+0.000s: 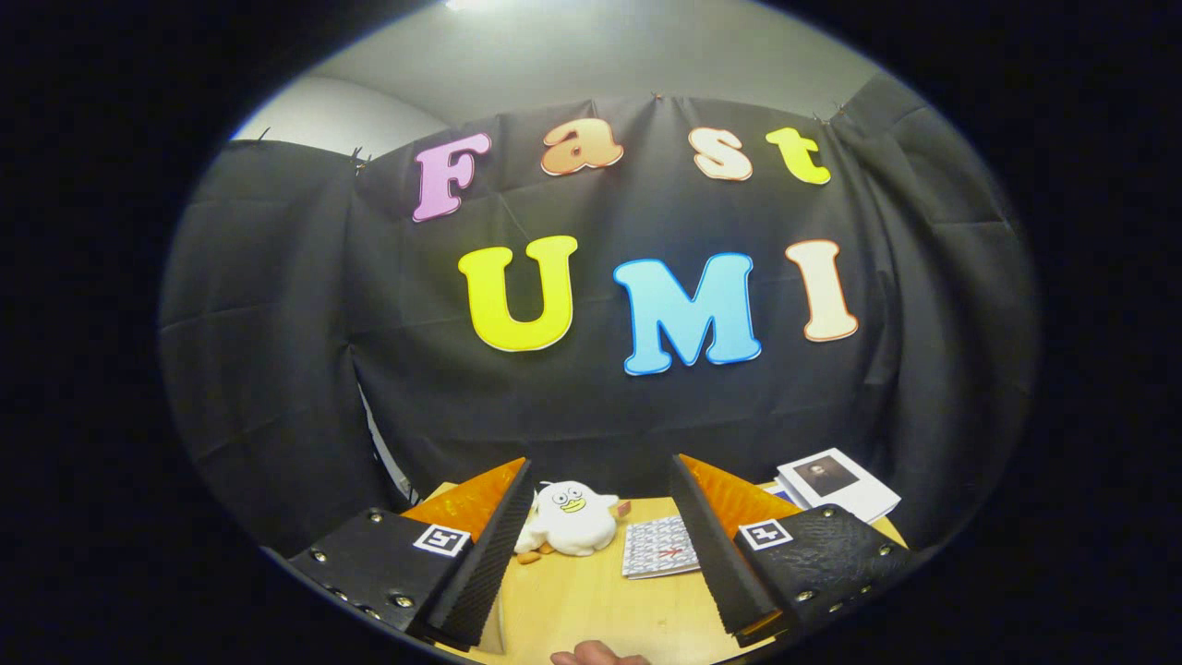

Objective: Open the storage box then place both shoes into the box .Put the left shoe in first, then the right shoe, with the right side of both shoes facing outward in a uniform manner.

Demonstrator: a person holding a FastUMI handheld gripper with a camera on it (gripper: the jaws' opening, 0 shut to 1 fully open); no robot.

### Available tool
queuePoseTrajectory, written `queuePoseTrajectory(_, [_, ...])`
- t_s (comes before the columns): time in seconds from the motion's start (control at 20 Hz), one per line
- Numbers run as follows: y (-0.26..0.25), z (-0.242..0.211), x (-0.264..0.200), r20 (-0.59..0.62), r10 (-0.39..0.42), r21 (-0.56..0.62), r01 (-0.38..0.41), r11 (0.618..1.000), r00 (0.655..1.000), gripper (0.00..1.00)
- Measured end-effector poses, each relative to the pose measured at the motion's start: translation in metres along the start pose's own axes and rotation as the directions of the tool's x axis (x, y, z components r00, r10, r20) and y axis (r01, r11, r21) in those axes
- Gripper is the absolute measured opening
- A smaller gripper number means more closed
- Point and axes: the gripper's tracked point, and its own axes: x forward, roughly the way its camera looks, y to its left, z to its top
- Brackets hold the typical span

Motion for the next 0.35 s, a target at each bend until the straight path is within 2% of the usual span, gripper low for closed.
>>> queuePoseTrajectory(0.3, [-0.038, 0.006, 0.003, 0.046, -0.058, 0.035, 0.057, 0.998, 0.997, 0.92])
queuePoseTrajectory(0.35, [-0.04, 0.009, 0.002, 0.053, -0.065, 0.034, 0.064, 0.997, 0.996, 0.96])
